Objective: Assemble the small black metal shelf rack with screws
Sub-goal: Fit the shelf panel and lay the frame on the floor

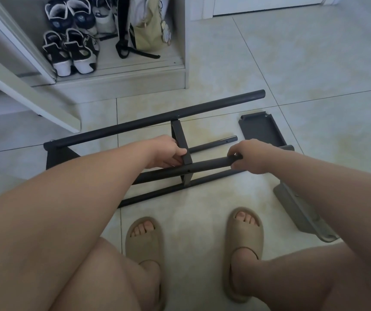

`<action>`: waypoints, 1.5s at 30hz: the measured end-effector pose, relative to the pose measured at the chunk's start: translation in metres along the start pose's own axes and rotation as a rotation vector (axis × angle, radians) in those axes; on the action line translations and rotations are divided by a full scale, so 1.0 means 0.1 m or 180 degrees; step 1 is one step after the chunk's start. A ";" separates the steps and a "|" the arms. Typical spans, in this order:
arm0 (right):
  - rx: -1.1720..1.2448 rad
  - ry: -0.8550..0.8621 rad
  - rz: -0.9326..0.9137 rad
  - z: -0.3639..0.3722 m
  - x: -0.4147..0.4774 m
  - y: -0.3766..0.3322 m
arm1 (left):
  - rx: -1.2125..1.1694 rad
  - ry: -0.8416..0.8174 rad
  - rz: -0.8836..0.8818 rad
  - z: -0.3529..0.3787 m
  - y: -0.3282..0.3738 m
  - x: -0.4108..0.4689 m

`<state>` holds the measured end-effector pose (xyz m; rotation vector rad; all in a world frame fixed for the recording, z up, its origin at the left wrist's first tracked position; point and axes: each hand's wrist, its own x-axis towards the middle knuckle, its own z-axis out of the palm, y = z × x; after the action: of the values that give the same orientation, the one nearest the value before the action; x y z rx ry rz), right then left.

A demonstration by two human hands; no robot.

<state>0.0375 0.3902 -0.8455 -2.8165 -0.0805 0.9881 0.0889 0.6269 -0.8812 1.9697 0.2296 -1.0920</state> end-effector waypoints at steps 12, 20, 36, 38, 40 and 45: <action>0.0132 0.0038 -0.0108 -0.03 0.03 0.05 | 0.0057 0.0053 0.0040 -0.05 -0.07 -0.01; 0.0162 0.0070 -0.0053 0.02 0.07 0.03 | -0.0174 0.0306 0.0239 0.01 -0.14 -0.05; 0.0329 0.0284 0.0036 0.13 0.19 0.03 | 0.2120 0.2723 0.1059 -0.42 0.01 0.04; 0.0356 0.0280 0.0010 0.14 0.19 0.02 | 0.2313 0.2379 0.0899 -0.54 0.04 0.14; 0.0372 0.0283 0.0002 0.14 0.21 0.02 | 0.2457 0.1957 0.0730 -0.57 0.00 0.24; 0.0351 0.0225 0.0024 0.15 0.23 0.03 | 0.2237 0.1906 0.1016 -0.54 -0.09 0.24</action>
<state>0.0461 0.3913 -0.8716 -2.7496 -0.0069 0.8656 0.1315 0.6681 -0.8911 2.8117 -0.1865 -0.3588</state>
